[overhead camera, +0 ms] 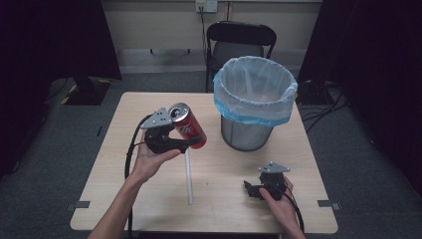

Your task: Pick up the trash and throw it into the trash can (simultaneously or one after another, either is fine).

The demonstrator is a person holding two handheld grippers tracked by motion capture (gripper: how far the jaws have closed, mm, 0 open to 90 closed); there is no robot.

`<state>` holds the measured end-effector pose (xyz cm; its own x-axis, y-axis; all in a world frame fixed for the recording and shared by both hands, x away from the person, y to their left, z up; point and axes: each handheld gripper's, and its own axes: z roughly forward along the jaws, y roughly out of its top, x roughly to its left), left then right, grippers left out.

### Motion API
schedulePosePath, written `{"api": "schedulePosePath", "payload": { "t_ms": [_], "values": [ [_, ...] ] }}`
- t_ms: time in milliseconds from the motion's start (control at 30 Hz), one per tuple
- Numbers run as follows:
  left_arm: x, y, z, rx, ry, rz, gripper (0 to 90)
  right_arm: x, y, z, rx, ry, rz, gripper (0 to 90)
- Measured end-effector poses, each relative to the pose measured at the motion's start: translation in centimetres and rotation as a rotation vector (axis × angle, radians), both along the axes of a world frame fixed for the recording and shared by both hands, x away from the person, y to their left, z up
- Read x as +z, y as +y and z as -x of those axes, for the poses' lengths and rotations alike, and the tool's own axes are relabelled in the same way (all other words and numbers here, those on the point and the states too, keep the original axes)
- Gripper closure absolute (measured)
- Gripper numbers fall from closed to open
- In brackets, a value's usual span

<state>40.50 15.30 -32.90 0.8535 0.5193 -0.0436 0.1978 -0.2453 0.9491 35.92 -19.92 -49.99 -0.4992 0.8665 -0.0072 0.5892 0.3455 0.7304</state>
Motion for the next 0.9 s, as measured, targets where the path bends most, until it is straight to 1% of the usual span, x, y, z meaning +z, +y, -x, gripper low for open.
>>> {"api": "schedulePosePath", "payload": {
  "t_ms": [67, 133, 200, 233, 267, 300, 333, 367, 433, 467, 500, 567, 600, 633, 667, 733, 767, 833, 867, 900],
  "values": [
    [0.1, -0.2, 0.0, -0.003, 0.003, 0.009, 34.4, 0.0, 0.0, 0.0, -0.002, 0.001, -0.001, 11.3],
    [0.7, -0.8, 0.1, -0.015, -0.002, 0.004, 34.4, 0.0, 0.0, 0.0, -0.001, 0.0, 0.0, 11.3],
    [1.2, -1.1, 0.1, -0.021, -0.013, 0.012, 34.4, 0.0, 0.0, 0.0, -0.001, 0.0, 0.0, 11.3],
    [1.2, -1.1, 0.1, -0.021, -0.013, 0.012, 34.4, 0.0, 0.0, 0.0, -0.001, 0.0, 0.0, 11.3],
    [1.6, -1.3, 0.1, -0.026, -0.014, 0.019, 34.4, 0.0, 0.0, 0.0, -0.001, 0.0, 0.0, 11.3],
    [2.2, -1.6, 0.0, -0.028, -0.028, 0.016, 34.4, 0.0, 0.0, 0.0, -0.001, -0.001, 0.0, 11.3],
    [2.2, -1.6, 0.0, -0.028, -0.028, 0.016, 34.4, 0.0, 0.0, 0.0, -0.001, -0.001, 0.0, 11.3],
    [2.5, -1.8, -0.1, -0.033, -0.027, 0.017, 34.4, 0.0, 0.0, 0.0, -0.001, 0.0, 0.0, 11.3],
    [3.1, -2.0, -0.2, -0.037, -0.035, 0.029, 34.4, 0.0, 0.0, 0.0, -0.001, -0.001, 0.0, 11.3],
    [3.6, -2.2, -0.3, -0.039, -0.034, 0.044, 34.4, 0.0, 0.0, 0.0, -0.001, -0.001, 0.001, 11.3],
    [3.9, -2.2, -0.5, -0.034, -0.04, 0.038, 34.4, 0.0, 0.0, 0.0, -0.001, -0.001, 0.001, 11.3],
    [4.1, -2.3, -0.5, -0.036, -0.04, 0.042, 34.4, 0.0, 0.0, 0.0, -0.001, -0.001, 0.0, 11.3],
    [4.6, -2.4, -0.8, -0.042, -0.049, 0.04, 34.4, 0.0, 0.0, 0.0, 0.001, -0.001, 0.001, 11.3],
    [4.6, -2.4, -0.8, -0.042, -0.049, 0.04, 34.4, 0.0, 0.0, 0.0, 0.001, -0.001, 0.001, 11.3],
    [5.1, -2.5, -1.0, -0.04, -0.058, 0.051, 34.4, 0.0, 0.0, 0.0, -0.001, -0.001, 0.0, 11.3],
    [5.5, -2.7, -1.1, -0.034, -0.071, 0.063, 34.5, 0.0, 0.0, 0.0, -0.001, -0.001, 0.0, 11.3],
    [5.5, -2.7, -1.1, -0.034, -0.071, 0.063, 34.5, 0.0, 0.0, 0.0, -0.001, -0.001, 0.0, 11.3],
    [6.0, -2.9, -1.2, -0.038, -0.076, 0.061, 34.5, 0.0, 0.0, 0.0, -0.001, -0.002, 0.001, 11.3],
    [6.5, -3.3, -1.3, -0.04, -0.084, 0.065, 34.5, 0.0, 0.0, 0.0, 0.0, -0.002, 0.001, 11.3],
    [6.5, -3.3, -1.3, -0.04, -0.084, 0.065, 34.5, 0.0, 0.0, 0.0, 0.0, -0.002, 0.001, 11.3]
  ]
}}
